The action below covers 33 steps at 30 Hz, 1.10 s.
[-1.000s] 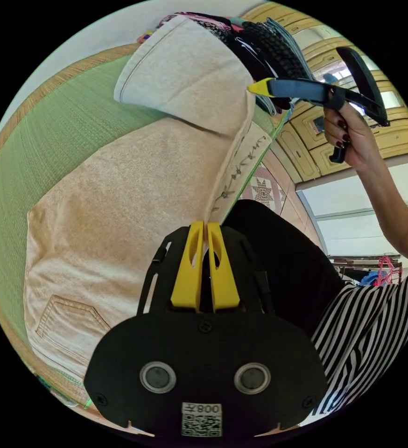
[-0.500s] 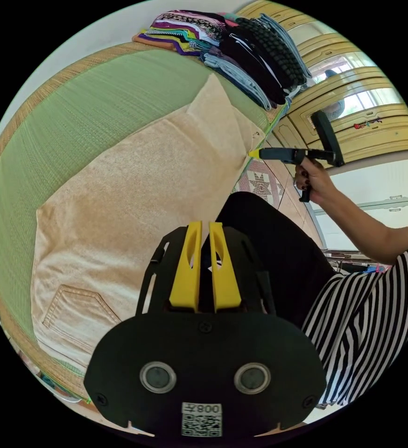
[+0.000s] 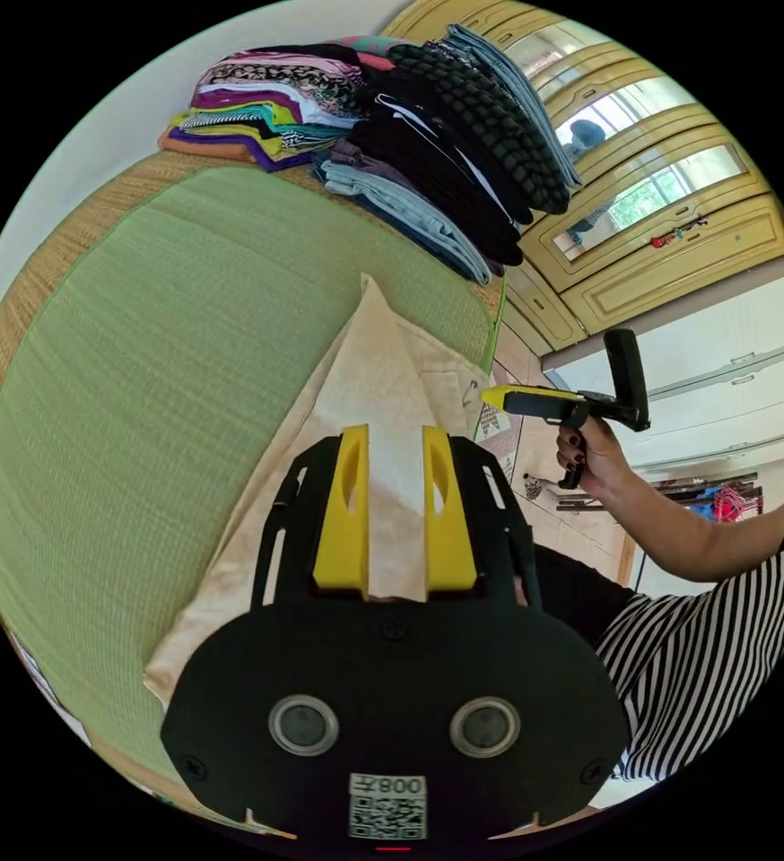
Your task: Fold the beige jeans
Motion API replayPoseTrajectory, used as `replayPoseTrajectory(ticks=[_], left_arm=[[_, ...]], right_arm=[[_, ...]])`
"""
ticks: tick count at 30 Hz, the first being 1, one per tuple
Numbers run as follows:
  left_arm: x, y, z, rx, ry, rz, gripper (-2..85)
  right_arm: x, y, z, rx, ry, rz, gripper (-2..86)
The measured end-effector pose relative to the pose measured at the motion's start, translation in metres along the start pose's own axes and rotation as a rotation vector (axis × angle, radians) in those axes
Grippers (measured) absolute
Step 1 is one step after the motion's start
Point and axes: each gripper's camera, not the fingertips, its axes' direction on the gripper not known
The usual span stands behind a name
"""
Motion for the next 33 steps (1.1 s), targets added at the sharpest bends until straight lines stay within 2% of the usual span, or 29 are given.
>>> replayPoseTrajectory(ticks=[7, 12, 18, 24, 33], left_arm=[[0.001, -0.076, 0.022, -0.02, -0.036, -0.017, 10.5], [-0.001, -0.104, 0.039, -0.076, -0.029, -0.02, 8.2], [0.007, -0.121, 0.04, -0.073, -0.001, 0.025, 4.1], [0.02, -0.135, 0.022, -0.027, -0.038, 0.101, 2.8], [0.024, -0.159, 0.05, -0.175, -0.116, 0.106, 2.5]], right_arm=[[0.006, -0.023, 0.014, -0.02, 0.189, -0.092, 8.4], [0.011, -0.027, 0.029, -0.053, 0.224, -0.118, 6.9], [0.022, -0.028, 0.028, -0.052, 0.166, -0.121, 3.4], [0.036, -0.012, -0.011, 0.068, 0.053, -0.089, 2.3], [0.059, 0.008, -0.006, 0.075, 0.03, 0.017, 1.9]])
